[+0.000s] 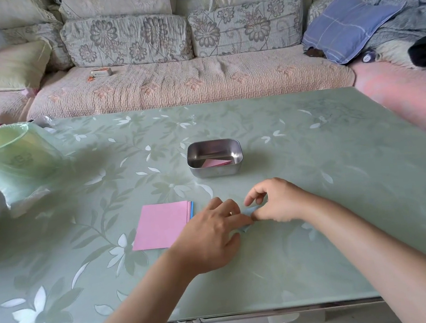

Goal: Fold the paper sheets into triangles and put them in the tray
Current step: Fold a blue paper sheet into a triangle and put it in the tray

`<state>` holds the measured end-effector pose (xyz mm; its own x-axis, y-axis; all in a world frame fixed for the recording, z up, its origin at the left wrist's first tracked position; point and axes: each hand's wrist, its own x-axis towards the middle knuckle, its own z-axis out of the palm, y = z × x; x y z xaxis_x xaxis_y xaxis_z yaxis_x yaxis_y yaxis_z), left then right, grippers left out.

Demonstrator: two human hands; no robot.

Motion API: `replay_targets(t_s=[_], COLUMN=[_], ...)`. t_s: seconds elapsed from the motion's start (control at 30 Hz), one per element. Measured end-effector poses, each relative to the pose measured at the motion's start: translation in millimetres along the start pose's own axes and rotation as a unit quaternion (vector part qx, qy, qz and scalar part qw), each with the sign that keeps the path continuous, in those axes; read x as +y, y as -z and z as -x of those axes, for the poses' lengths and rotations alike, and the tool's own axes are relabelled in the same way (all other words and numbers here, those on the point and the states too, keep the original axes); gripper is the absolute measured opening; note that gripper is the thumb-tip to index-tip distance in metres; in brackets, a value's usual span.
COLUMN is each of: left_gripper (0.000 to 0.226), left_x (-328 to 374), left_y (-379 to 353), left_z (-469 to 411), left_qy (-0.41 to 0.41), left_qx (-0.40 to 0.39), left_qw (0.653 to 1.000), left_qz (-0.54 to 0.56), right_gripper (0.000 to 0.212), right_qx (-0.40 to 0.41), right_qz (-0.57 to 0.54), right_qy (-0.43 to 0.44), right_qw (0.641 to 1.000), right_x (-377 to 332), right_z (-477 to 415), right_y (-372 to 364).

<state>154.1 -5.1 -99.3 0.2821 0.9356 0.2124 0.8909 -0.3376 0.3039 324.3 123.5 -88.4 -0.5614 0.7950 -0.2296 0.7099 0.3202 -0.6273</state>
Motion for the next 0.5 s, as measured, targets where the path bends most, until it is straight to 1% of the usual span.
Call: replay_targets(t_s=[0.17,0.37,0.5], left_gripper=[0.039,0.036,0.034], left_x=[1.5,2.4,5.9], left_y=[-2.5,-4.7,-5.6], left_z=[0.8,-0.5,-1.3], left_qy=[0.013,0.023,0.032], left_qx=[-0.005,0.0,0.003], left_qw=[1.0,1.0,0.999], left_qz=[-0.004,-0.012,-0.019], right_gripper=[0.018,0.033,0.036], right_qx=[0.013,0.031,0.05], right_qz=[-0.01,-0.013,-0.013], right_qy=[-0.019,-0.029,-0.037], right_qw=[1.0,0.999,0.998], right_x=[0.1,3.8,4.5], right_z=[-2.3,-5.0,-5.4], right_y=[1.6,3.3,0.8])
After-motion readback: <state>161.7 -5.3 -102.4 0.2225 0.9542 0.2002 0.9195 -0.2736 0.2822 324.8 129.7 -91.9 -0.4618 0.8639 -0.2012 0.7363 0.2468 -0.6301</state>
